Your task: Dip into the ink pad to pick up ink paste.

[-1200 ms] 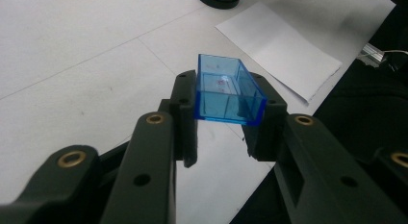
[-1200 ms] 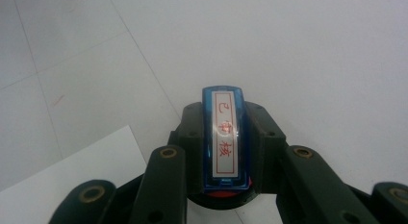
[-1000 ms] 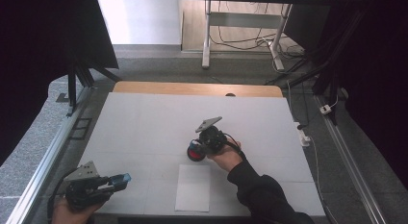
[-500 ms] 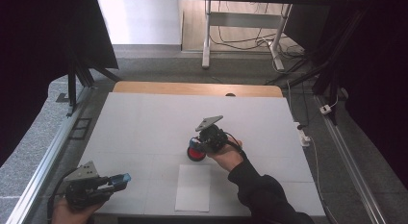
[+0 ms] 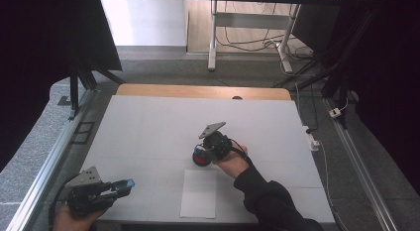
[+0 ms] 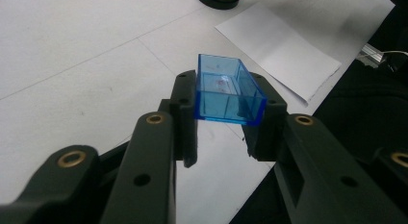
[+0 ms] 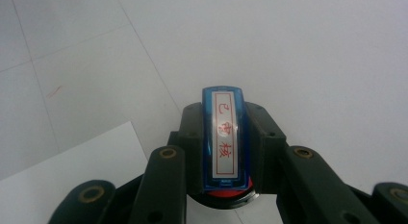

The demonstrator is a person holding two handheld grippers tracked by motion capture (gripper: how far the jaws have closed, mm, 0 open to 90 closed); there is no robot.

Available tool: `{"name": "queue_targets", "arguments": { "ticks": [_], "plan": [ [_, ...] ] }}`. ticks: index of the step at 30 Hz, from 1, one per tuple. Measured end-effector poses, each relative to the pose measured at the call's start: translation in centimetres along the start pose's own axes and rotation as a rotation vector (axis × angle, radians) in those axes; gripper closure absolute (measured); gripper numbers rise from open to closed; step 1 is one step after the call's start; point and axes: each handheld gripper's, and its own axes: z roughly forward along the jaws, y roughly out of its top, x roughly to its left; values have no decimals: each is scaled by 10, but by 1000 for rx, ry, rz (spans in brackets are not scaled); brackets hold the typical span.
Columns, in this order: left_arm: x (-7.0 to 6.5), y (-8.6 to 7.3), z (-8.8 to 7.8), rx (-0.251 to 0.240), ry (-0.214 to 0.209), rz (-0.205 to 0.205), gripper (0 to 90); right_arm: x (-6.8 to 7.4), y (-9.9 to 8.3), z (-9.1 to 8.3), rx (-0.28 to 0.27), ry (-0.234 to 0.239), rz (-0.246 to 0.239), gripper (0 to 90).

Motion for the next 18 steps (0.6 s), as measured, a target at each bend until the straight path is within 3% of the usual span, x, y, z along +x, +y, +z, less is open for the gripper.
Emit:
{"name": "queue_targets", "arguments": {
  "ticks": [11, 18],
  "plan": [
    [0, 0, 0, 3, -2, 1, 683, 1, -1, 3, 3, -1, -9, 720],
    [0, 0, 0, 6, -1, 0, 682, -5, -4, 3, -15, 32, 38, 721]
  ]
}}
